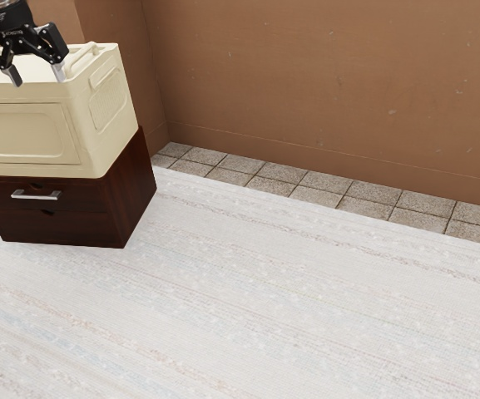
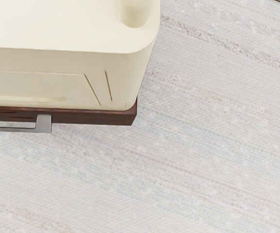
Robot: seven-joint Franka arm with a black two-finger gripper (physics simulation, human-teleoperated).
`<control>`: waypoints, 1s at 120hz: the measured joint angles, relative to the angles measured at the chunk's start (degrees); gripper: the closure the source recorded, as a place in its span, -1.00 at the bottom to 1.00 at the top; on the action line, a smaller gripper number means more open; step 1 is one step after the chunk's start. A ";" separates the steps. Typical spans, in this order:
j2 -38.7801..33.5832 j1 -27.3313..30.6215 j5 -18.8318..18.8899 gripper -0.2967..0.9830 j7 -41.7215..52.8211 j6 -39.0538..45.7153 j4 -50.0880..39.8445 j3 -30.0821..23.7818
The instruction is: Pull the drawer handle with one arm to open the drawer
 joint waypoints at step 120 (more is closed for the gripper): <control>-49.79 -16.78 1.87 -0.54 -0.71 7.66 -55.95 4.27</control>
